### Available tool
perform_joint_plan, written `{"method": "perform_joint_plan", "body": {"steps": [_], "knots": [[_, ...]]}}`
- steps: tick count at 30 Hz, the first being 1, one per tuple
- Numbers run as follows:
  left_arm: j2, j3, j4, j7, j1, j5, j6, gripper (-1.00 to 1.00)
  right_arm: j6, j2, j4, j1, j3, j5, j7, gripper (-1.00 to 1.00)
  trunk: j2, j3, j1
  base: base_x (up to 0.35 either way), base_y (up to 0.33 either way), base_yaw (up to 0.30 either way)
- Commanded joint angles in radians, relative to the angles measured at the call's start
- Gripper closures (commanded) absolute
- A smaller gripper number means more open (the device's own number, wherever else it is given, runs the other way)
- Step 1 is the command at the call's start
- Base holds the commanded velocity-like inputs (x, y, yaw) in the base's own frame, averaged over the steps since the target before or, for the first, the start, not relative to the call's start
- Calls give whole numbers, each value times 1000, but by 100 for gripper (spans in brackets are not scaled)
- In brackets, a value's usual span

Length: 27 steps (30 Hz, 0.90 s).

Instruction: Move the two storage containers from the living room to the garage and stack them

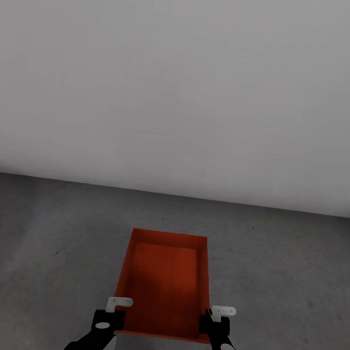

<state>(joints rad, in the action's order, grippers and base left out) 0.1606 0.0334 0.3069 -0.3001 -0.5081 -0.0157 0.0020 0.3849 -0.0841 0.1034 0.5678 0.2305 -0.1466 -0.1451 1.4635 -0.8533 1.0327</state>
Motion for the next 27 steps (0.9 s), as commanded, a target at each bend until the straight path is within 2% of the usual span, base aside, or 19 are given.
{"method": "perform_joint_plan", "body": {"steps": [1, 27], "knots": [[-7, 1, -3, -13, 0, 2, 1, 100, 83, 0, 2, 1, -8, 7, -2, 100, 8, -4, 4, 0, 0, 0], [-7, 0, -6, -13, 0, 2, 1, 100, 83, -2, 2, 1, -8, 3, -2, 100, 190, -85, 104, 0, 0, 0]]}}
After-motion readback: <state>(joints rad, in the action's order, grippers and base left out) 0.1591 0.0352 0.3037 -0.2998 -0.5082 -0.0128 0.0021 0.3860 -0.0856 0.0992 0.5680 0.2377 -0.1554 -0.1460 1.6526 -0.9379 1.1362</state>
